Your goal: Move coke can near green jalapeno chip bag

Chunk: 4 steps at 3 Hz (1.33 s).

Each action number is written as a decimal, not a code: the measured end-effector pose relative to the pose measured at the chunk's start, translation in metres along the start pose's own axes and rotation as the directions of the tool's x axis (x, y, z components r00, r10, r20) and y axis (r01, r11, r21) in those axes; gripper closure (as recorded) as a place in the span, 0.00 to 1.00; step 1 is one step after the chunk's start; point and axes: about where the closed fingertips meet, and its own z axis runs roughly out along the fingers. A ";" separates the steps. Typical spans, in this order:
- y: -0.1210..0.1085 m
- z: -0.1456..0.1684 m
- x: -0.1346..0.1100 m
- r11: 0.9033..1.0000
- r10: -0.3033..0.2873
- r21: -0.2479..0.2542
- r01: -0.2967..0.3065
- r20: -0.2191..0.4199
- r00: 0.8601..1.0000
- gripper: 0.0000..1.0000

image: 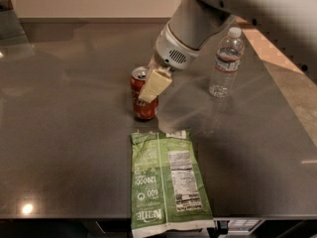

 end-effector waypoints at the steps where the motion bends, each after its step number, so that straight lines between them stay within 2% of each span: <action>1: 0.010 -0.002 0.006 1.000 -0.003 0.006 0.003 -0.009 1.000 0.82; 4: 0.024 0.005 0.013 1.000 -0.002 0.010 0.002 -0.032 0.999 0.13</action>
Offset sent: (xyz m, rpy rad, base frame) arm -0.0258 -0.0112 -0.0178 -0.0366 0.0024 -0.0120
